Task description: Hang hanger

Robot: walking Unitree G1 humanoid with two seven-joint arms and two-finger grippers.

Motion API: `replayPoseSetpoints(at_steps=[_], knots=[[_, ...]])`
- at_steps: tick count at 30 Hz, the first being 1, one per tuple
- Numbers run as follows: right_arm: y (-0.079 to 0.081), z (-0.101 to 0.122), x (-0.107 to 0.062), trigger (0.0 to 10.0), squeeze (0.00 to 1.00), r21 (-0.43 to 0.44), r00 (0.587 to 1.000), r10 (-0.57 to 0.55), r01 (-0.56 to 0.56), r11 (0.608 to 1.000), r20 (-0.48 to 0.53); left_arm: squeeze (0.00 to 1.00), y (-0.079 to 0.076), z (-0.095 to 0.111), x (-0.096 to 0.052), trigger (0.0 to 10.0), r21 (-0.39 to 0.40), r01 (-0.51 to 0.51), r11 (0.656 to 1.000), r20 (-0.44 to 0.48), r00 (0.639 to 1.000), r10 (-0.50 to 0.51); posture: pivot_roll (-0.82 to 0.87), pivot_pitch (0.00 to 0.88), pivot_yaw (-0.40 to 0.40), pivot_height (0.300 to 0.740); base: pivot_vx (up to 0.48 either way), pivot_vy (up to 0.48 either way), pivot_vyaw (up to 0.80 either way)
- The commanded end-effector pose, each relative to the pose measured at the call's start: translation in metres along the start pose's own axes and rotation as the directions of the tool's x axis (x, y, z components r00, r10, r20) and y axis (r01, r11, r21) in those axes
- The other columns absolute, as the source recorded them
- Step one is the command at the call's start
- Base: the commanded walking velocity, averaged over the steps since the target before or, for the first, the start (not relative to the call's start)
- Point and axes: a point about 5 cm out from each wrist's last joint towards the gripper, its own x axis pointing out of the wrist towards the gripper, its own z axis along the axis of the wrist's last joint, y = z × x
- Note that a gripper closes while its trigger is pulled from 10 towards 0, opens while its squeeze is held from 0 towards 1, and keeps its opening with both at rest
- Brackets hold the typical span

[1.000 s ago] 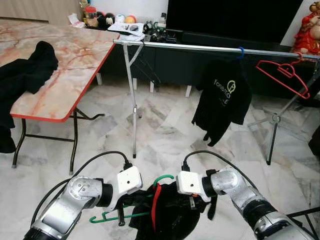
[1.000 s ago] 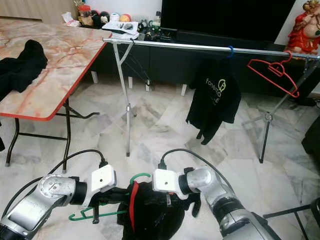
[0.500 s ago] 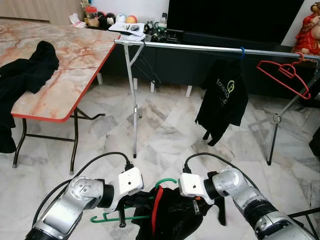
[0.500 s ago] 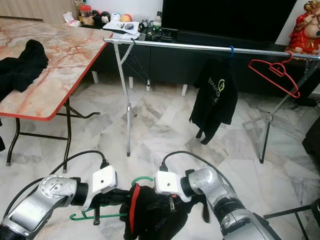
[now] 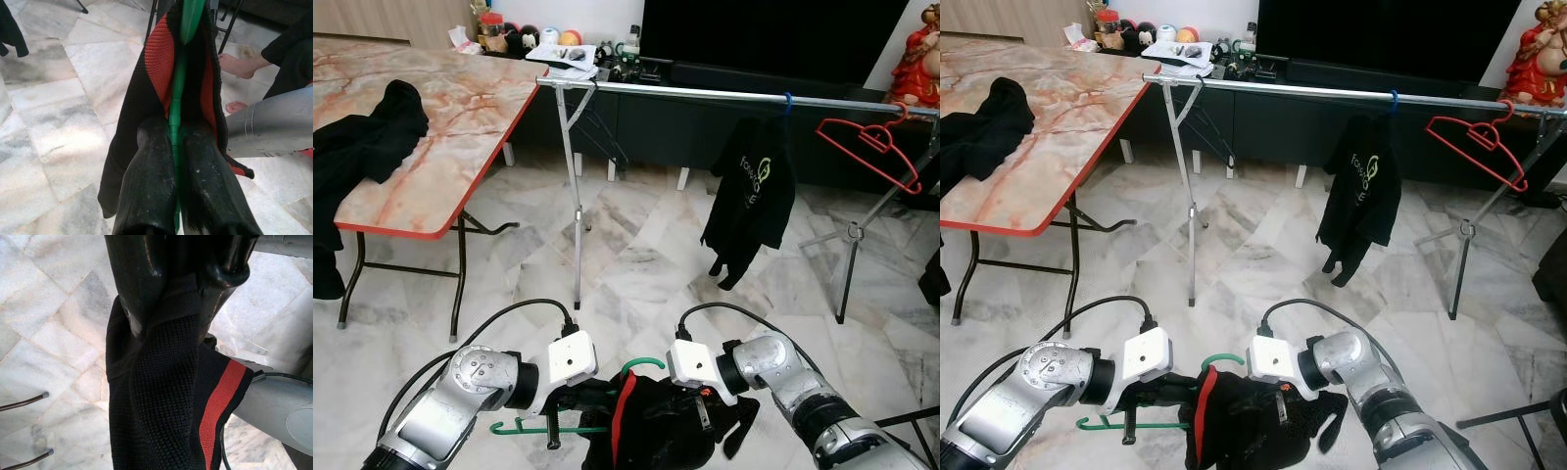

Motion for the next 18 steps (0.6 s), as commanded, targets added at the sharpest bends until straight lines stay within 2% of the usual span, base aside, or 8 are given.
replayPoseSetpoints(at_steps=[1, 5, 8, 11, 12, 18], knots=[[0.0117, -0.0108, 0.0079, 0.0, 0.0, 0.037, 0.997, 0.067, -0.066, 0.997, -0.027, 0.0, 0.0131, 0.0252, -0.0111, 10.0, 0.067, -0.077, 0.995, 0.091, 0.993, 0.071, 0.12, 0.117, -0.099, 0.74, 0.0, 0.0, 0.0], [0.0114, -0.0113, 0.0078, 0.0, 0.0, 0.039, 0.998, 0.059, -0.058, 0.998, -0.032, 0.0, 0.0145, 0.0263, -0.0118, 10.0, 0.057, -0.099, 0.993, 0.108, 0.99, 0.093, 0.12, 0.12, -0.1, 0.74, 0.0, 0.0, 0.0], [0.0107, -0.0118, 0.0071, 0.0, 0.0, 0.041, 0.999, 0.042, -0.041, 0.998, -0.034, 0.0, 0.0168, 0.0239, -0.014, 10.0, 0.077, -0.131, 0.988, 0.084, 0.989, 0.124, 0.12, 0.121, -0.102, 0.74, 0.0, 0.0, 0.0], [0.0107, -0.0137, 0.0068, 0.0, 0.0, 0.045, 0.999, 0.027, -0.025, 0.999, -0.044, 0.0, 0.0188, 0.0202, -0.0152, 10.0, 0.051, -0.145, 0.988, 0.074, 0.987, 0.142, 0.12, 0.123, -0.102, 0.74, 0.0, 0.0, 0.0], [0.011, -0.0142, 0.0068, 0.0, 0.0, 0.047, 0.999, 0.026, -0.024, 0.999, -0.045, 1.0, 0.0183, 0.0204, -0.0158, 10.0, 0.036, -0.141, 0.989, 0.085, 0.987, 0.137, 0.12, 0.123, -0.102, 0.74, 0.0, 0.0, 0.0], [0.0118, -0.0154, 0.0075, 0.0, 0.0, 0.051, 0.999, 0.024, -0.021, 0.998, -0.048, 1.0, 0.0122, 0.0206, -0.0176, 10.0, 0.028, -0.086, 0.996, 0.093, 0.992, 0.083, 0.11, 0.124, -0.102, 0.74, 0.0, 0.0, 0.0]])
